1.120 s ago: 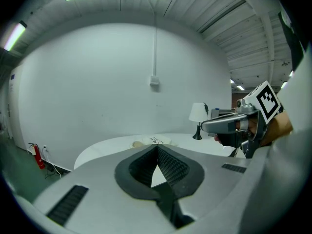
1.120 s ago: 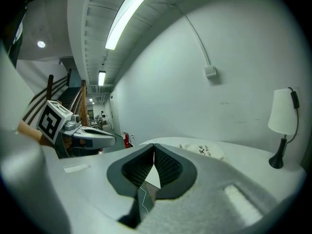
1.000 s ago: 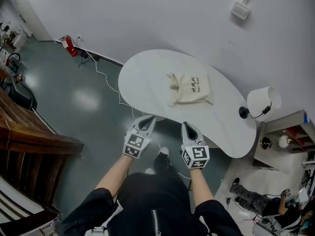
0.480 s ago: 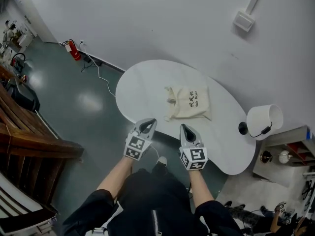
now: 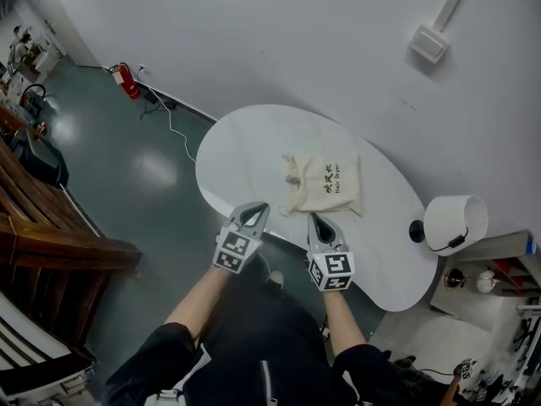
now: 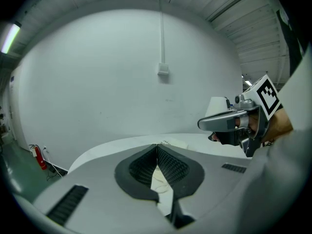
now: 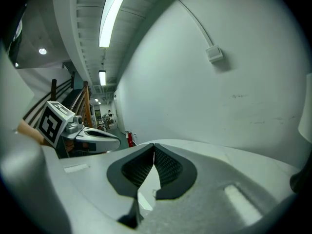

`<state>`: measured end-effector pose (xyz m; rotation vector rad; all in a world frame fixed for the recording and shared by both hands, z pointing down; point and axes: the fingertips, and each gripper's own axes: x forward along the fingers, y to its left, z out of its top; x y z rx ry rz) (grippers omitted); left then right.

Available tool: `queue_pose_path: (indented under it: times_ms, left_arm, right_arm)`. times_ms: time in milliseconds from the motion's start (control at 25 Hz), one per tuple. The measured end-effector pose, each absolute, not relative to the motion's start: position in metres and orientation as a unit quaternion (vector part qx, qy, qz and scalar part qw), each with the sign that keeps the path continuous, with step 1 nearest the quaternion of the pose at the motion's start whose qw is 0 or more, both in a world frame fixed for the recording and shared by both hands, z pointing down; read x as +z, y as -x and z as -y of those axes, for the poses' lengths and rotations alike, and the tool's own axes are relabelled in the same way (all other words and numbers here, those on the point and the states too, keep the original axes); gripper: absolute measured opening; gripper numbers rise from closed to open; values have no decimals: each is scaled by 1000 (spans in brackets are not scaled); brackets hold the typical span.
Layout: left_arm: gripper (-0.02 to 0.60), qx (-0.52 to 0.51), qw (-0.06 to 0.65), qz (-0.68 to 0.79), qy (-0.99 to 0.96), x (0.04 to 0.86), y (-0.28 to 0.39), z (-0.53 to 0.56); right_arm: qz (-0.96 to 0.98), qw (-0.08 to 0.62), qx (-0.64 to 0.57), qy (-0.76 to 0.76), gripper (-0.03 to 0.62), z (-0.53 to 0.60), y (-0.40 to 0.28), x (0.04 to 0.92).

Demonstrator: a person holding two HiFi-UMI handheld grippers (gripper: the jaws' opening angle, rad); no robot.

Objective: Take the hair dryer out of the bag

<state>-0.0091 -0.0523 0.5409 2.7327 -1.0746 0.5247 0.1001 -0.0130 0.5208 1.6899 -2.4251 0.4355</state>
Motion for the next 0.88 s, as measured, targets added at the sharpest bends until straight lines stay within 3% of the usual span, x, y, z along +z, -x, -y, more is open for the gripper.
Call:
queue_pose_path:
  times_ms: [880]
  left_arm:
    - [11,204,74,251,-943,576,-11,204]
  right_arm:
    - [753,100,164,-629,3,152,-98,542]
